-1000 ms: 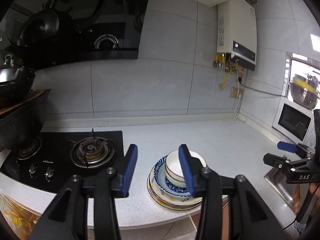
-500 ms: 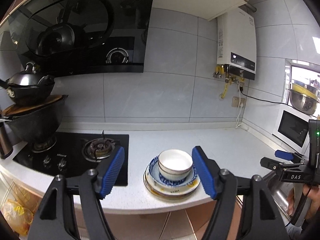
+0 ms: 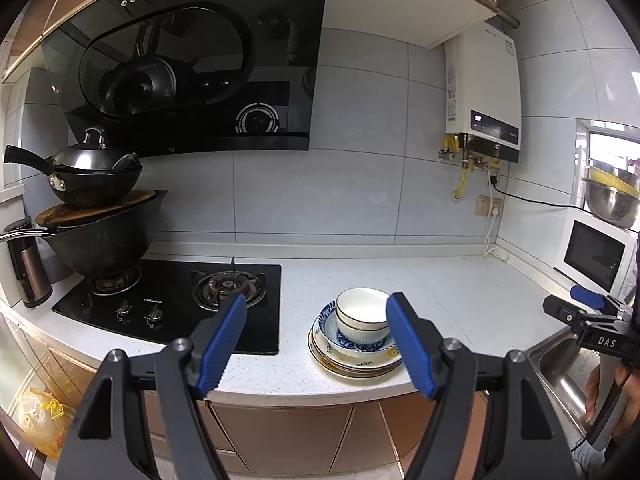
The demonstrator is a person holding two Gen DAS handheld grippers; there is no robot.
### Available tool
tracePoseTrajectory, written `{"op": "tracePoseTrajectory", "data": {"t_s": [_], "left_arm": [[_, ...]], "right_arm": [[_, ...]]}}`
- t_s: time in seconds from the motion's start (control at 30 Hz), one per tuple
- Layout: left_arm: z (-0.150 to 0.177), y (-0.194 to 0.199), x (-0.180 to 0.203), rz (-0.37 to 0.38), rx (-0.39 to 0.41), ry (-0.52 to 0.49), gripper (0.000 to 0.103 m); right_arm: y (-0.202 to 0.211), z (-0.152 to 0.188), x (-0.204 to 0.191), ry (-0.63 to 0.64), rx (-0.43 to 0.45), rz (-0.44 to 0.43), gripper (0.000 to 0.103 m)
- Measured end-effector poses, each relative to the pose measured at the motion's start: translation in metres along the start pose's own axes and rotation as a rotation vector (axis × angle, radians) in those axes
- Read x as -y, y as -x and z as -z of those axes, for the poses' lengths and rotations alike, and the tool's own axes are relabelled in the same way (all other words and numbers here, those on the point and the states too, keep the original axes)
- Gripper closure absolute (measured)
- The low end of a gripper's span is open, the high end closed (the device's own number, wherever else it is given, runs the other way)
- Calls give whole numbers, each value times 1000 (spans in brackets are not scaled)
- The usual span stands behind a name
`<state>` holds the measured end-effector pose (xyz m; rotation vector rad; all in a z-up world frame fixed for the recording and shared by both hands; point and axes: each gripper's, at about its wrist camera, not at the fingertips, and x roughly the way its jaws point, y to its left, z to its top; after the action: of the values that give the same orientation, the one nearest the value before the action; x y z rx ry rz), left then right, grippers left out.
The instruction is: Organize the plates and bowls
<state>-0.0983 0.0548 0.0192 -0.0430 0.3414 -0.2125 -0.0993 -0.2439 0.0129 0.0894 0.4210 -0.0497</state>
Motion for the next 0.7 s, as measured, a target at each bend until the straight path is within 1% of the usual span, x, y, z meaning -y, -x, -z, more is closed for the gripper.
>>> {"op": "tracePoseTrajectory", "data": {"t_s": [0.1, 0.23, 0.43, 0.57, 0.7], "left_arm": [[0, -6, -13, -2, -18, -1, 31], [0, -11, -39, 0, -26, -6, 31], [1, -20, -71, 60, -35, 12, 31], [4, -25, -79, 89, -55, -19, 31], [7, -26, -83, 101, -53, -34, 31]], "right_arm": [[-2, 1, -13, -1, -31, 36, 1], [-4, 3, -35, 2, -43, 85, 1], [-6, 8, -65, 17, -77, 169, 1], [-2, 10, -76, 18, -85, 214, 1], [1, 13, -84, 15, -96, 244, 1]]}}
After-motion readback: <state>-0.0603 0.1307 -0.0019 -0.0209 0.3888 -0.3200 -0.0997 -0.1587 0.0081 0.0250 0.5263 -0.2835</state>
